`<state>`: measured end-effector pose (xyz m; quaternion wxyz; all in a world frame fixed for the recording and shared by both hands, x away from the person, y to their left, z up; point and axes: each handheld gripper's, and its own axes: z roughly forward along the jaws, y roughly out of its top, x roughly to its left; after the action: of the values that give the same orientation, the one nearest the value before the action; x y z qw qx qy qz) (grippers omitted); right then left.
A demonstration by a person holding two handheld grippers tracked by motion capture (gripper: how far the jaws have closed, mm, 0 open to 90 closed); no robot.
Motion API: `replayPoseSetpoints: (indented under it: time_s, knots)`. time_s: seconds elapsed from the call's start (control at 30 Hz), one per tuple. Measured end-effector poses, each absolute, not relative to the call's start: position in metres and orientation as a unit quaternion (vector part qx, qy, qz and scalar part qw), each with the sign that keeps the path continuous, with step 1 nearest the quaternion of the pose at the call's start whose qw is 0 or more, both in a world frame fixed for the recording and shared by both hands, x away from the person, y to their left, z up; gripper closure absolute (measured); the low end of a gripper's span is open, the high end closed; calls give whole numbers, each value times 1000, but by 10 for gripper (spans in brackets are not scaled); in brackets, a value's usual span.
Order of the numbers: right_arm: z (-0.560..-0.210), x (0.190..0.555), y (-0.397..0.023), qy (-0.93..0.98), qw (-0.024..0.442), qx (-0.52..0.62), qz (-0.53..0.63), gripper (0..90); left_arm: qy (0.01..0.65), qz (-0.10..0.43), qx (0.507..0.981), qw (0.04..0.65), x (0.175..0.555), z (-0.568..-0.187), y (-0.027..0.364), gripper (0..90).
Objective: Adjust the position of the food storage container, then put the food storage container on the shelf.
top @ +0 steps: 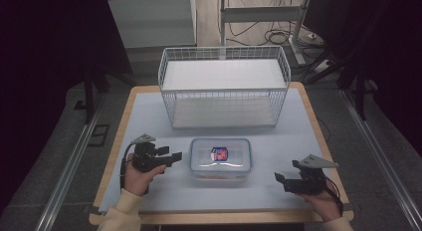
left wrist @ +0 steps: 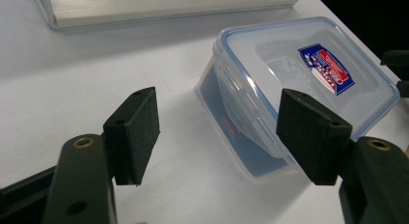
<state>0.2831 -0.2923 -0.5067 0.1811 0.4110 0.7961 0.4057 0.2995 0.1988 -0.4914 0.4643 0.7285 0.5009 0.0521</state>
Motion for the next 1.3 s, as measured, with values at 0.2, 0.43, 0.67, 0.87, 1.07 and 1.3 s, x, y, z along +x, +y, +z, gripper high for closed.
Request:
replayPoseSetpoints:
  time_s: [0.2, 0.43, 0.67, 0.87, 1.07, 1.3]
  knots:
    - [-499, 284, -291, 790, 165, 408, 428, 163, 505, 32, 724, 469, 302, -492, 197, 300]
    - [-495, 288, -288, 790, 151, 409, 432, 180, 506, 26, 720, 473, 302, -491, 197, 294]
    - [-489, 291, -283, 782, 129, 425, 438, 203, 506, 7, 720, 475, 307, -490, 194, 272]
    - [-491, 292, -280, 783, 134, 423, 436, 204, 494, -24, 728, 475, 311, -492, 182, 241]
    - [-490, 294, -281, 778, 129, 428, 441, 208, 490, -53, 730, 474, 318, -499, 172, 232]
    - [-483, 300, -272, 775, 110, 428, 450, 214, 487, -80, 740, 456, 324, -511, 161, 215]
